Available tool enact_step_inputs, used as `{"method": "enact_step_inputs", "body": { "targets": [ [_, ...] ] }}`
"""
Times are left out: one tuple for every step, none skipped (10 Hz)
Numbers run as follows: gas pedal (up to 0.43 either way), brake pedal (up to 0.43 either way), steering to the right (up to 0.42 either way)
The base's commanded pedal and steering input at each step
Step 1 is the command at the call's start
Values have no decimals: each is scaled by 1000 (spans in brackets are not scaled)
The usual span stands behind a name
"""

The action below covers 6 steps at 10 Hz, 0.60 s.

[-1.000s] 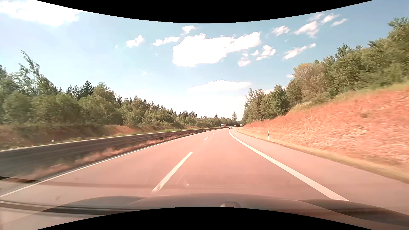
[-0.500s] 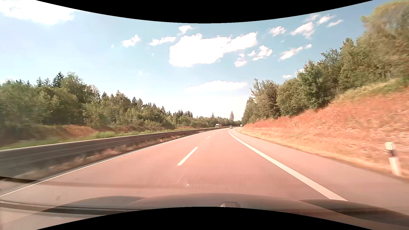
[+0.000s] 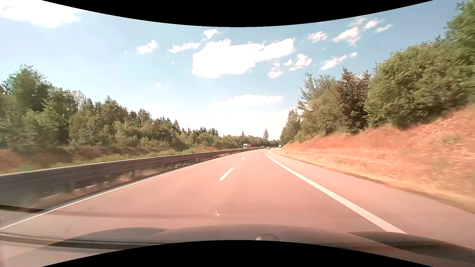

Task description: Follow the waypoints while adhering to traffic rules and regulations

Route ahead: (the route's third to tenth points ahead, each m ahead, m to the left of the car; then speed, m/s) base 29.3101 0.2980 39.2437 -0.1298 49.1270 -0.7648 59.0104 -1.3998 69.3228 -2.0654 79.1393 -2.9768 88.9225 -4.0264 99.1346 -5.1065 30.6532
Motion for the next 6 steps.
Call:
{"method": "enact_step_inputs", "body": {
  "targets": [
    [339, 0, 8],
    [350, 0, 8],
    [350, 0, 8],
    [350, 0, 8],
    [350, 0, 8],
    [350, 0, 8]
  ]
}}
